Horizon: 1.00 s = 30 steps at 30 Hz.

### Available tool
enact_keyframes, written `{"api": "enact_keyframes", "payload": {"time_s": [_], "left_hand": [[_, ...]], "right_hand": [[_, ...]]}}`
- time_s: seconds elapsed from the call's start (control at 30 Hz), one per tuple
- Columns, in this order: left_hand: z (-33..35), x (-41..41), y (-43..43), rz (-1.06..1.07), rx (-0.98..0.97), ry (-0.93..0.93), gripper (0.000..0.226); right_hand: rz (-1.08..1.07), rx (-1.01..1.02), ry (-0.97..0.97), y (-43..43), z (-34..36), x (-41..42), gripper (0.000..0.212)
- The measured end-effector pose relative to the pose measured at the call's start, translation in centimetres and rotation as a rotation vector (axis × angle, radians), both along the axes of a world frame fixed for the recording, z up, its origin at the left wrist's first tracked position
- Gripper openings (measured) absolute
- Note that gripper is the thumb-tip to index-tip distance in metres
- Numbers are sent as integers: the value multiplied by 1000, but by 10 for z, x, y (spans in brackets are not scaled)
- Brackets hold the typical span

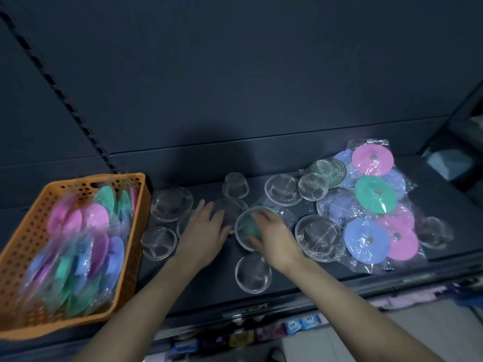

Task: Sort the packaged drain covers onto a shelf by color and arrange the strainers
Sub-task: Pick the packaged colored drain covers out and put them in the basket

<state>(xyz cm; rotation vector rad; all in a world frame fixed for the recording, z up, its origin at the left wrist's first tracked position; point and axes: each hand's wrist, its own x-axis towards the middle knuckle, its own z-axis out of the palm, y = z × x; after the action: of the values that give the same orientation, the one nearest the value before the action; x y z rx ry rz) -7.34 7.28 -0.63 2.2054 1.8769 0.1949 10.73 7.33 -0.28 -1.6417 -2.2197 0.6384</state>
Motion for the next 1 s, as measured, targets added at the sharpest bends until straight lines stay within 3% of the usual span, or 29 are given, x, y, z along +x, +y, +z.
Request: {"api": "enact_keyframes", "payload": {"time_s": [0.13, 0.27, 0.37, 0.57, 0.73, 0.87, 1.0], "left_hand": [[9, 24, -4, -111, 110, -232, 38], [11, 48, 1, -156, 86, -254, 39], [7, 66, 18, -119, 29, -282, 32], [0, 97, 65, -43, -209, -78, 38], [-1, 114, 88, 115, -279, 5, 46], [0, 112, 95, 178, -199, -126, 9], [2, 110, 90, 230, 29, -425, 19]], "right_hand": [[48, -50, -21, 12, 0, 3, 44], [-88, 60, 7, 15, 12, 42, 28], [-156, 104, -61, 18, 16, 83, 29], [-138, 104, -126, 16, 13, 121, 25], [-88, 188, -143, 11, 3, 155, 33], [-17, 278, -187, 5, -8, 174, 32], [21, 232, -297, 2, -10, 178, 47]]}}
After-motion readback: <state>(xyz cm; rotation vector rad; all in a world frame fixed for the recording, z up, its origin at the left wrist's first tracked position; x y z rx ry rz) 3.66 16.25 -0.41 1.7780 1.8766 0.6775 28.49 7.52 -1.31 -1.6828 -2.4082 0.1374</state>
